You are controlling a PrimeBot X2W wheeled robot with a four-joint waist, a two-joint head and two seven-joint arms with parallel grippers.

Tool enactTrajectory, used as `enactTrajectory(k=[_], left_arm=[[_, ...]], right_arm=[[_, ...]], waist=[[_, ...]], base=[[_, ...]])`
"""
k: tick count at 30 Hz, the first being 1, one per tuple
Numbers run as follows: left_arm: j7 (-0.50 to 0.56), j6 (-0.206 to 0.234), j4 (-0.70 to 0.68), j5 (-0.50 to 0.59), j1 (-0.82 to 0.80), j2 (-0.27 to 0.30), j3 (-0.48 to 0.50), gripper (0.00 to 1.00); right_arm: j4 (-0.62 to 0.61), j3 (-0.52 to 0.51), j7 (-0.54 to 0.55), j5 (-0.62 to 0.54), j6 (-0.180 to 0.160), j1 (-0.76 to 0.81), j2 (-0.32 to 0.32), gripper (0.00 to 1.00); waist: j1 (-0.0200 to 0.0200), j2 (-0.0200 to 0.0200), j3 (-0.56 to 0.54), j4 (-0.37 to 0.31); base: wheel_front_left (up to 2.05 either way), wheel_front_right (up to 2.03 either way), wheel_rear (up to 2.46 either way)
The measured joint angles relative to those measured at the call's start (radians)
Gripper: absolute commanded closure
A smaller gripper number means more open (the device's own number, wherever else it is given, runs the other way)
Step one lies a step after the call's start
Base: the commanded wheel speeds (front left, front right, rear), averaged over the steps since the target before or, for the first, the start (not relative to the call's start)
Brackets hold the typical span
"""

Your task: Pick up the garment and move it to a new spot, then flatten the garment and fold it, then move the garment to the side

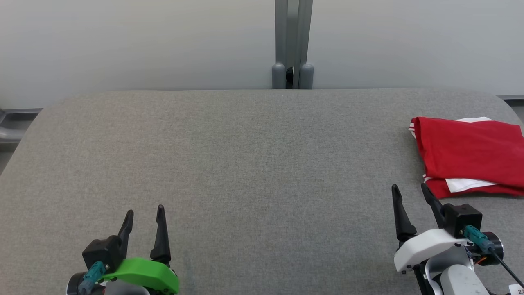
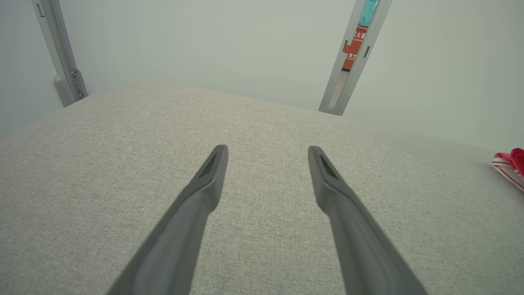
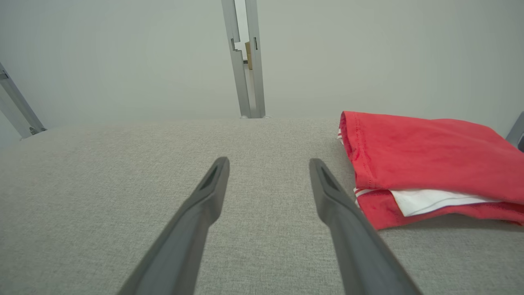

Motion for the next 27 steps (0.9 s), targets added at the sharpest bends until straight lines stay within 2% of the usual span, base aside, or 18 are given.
enactTrajectory(k=[16, 17, 21, 27], left_arm=[[0.000, -0.022, 0.002, 0.006, 0.000, -0.013, 0.008, 0.00], [0.001, -0.022, 0.006, 0.005, 0.001, -0.015, 0.007, 1.00], [0.006, -0.022, 0.038, 0.003, 0.022, -0.024, -0.001, 1.00], [0.037, -0.034, 0.039, -0.080, 0.027, -0.030, 0.026, 1.00]], right_arm=[[0.018, 0.014, -0.008, 0.004, 0.000, -0.002, 0.000, 0.00], [0.023, 0.014, -0.008, 0.005, 0.000, 0.000, 0.001, 1.00], [0.059, 0.014, -0.005, 0.007, 0.000, 0.026, 0.008, 1.00], [0.062, 0.000, 0.029, 0.114, 0.000, 0.031, 0.009, 1.00]], waist=[[0.0000, 0.0000, 0.003, -0.002], [0.0000, 0.0000, 0.003, -0.002], [0.0000, 0.0000, 0.003, -0.002], [0.0000, 0.0000, 0.005, -0.004]], base=[[0.00, 0.00, 0.00], [0.00, 0.00, 0.00], [0.00, 0.00, 0.00], [0.00, 0.00, 0.00]])
